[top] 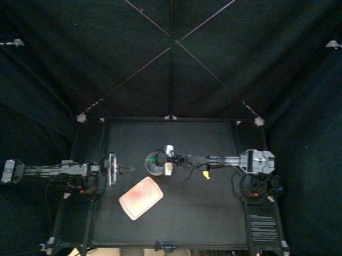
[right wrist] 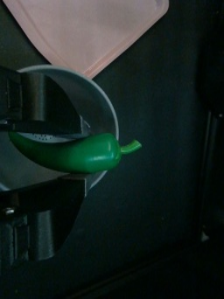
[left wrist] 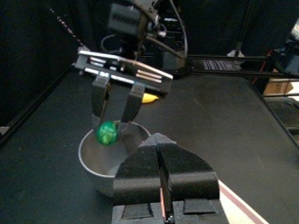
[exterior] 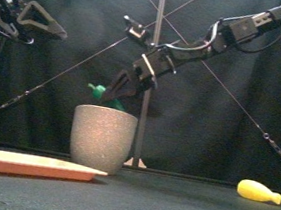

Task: Pick the green pepper then place it in the grey bowl
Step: Drop green pepper in the grey bowl and return to neutral

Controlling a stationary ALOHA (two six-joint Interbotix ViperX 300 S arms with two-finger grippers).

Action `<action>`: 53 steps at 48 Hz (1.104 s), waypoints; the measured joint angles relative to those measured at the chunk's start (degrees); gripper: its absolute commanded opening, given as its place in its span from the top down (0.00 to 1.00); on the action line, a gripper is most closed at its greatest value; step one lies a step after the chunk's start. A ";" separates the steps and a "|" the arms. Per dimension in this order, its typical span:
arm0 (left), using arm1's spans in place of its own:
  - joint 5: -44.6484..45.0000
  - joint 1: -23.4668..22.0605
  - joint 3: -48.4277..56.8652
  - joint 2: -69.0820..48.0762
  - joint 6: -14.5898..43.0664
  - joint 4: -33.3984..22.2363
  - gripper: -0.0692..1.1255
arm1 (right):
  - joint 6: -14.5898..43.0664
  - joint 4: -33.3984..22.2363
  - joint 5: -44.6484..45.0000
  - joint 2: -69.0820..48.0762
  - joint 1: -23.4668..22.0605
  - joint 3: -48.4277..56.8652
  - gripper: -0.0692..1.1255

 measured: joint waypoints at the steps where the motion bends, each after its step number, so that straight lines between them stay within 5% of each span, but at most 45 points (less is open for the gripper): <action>1: 0.00 0.00 0.09 -0.09 -0.09 0.00 0.87 | -0.09 0.26 0.00 0.62 0.00 -0.44 0.36; 17: -0.18 0.00 0.09 -0.09 0.18 0.00 0.87 | 0.00 2.72 -0.18 2.72 -0.09 -0.62 0.22; 37: -0.18 0.09 0.09 0.00 0.18 -0.09 0.87 | 0.00 3.60 -1.32 -5.27 -0.09 4.04 0.22; 53: -0.18 0.62 0.53 -0.09 0.44 0.18 0.87 | 0.26 6.15 -24.43 -23.29 0.09 22.15 0.22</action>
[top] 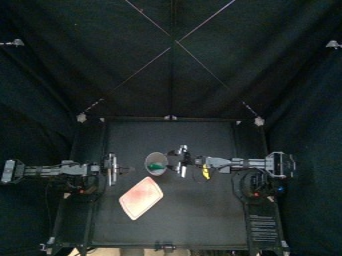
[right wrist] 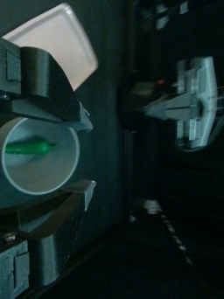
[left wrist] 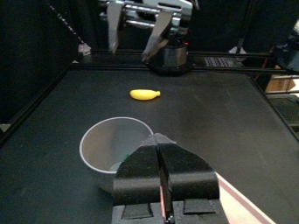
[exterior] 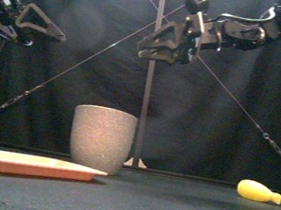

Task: Pick the green pepper then place it in the grey bowl
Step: Drop green pepper in the grey bowl and return to neutral

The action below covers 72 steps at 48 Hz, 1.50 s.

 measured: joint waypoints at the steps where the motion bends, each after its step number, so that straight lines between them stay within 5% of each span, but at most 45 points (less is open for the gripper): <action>1: 0.00 0.09 0.00 0.00 -0.09 0.18 0.87 | -0.44 0.35 -2.37 -1.05 0.00 1.85 0.22; 12: -2.29 2.11 0.00 -0.18 0.00 2.81 0.87 | -0.35 1.05 -12.92 -5.54 1.49 11.51 0.22; 28: -4.66 4.13 0.00 -0.09 0.09 5.10 0.87 | -0.44 2.72 -13.10 -5.98 4.48 15.21 0.22; 72: -4.66 4.22 1.14 -0.18 0.00 5.10 0.87 | -0.35 5.27 -13.18 -5.89 4.04 16.52 0.22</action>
